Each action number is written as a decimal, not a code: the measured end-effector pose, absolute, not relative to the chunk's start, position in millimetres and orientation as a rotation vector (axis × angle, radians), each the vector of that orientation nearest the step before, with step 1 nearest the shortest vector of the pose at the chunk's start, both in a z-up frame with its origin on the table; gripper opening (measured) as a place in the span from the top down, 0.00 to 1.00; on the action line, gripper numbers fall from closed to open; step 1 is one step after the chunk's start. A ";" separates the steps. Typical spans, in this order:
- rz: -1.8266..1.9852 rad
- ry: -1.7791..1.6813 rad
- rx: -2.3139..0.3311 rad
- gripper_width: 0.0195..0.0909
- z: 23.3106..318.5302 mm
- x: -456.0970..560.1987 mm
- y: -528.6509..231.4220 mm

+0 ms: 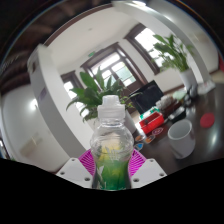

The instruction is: Pour water

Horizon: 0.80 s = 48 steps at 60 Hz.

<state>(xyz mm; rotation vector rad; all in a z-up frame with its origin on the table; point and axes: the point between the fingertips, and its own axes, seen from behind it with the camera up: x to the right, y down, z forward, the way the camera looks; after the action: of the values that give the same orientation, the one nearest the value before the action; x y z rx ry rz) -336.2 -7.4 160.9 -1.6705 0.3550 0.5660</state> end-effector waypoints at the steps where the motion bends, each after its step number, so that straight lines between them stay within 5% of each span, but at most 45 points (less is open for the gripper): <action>1: 0.617 0.401 -1.658 0.74 163.0 -340.8 -3.3; 9: 1.025 0.763 -1.498 0.74 194.7 -334.4 26.1; 15: 1.200 0.962 -1.380 0.74 180.7 -336.7 32.4; 16: 1.220 0.997 -1.378 0.74 206.6 -324.8 31.6; 17: 1.234 1.016 -1.340 0.74 191.3 -328.6 30.4; 31: 1.498 1.311 -1.052 0.74 214.8 -297.5 28.1; 48: 1.687 1.589 -0.785 0.74 203.6 -299.6 6.6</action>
<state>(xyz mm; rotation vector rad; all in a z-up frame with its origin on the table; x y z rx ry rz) -299.6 6.6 203.6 -0.7855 1.5887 1.6872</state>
